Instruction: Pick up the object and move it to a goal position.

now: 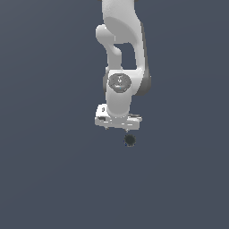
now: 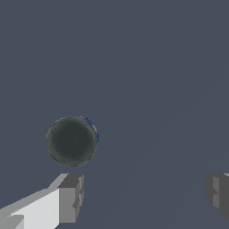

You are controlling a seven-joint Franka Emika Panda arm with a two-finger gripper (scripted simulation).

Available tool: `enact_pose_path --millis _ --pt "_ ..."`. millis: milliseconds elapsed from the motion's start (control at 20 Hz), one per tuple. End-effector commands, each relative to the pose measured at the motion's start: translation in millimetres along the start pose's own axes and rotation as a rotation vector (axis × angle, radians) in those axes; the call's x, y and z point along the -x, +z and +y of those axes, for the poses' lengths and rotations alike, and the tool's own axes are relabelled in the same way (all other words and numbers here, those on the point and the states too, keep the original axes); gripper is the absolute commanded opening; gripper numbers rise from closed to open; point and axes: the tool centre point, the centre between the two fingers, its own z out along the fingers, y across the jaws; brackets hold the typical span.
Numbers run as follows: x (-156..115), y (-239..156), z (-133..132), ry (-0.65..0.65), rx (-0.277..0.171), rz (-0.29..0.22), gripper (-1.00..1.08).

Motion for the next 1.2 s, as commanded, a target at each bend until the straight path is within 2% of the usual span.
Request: enact_pose_path --millis 0,300,550,1150 --pt "-2.8 9.1 -15.2 0.033 -0.003 0.008 1.00" --pt "-7.3 29.9 -48.9 0.111 -0.013 0.026 1.00" --pt "-8.6 41.0 -66.8 0.152 -0.020 0.035 1.00" --pt "-8.6 52.0 -75.8 0.170 -0.023 0.038 1.00"
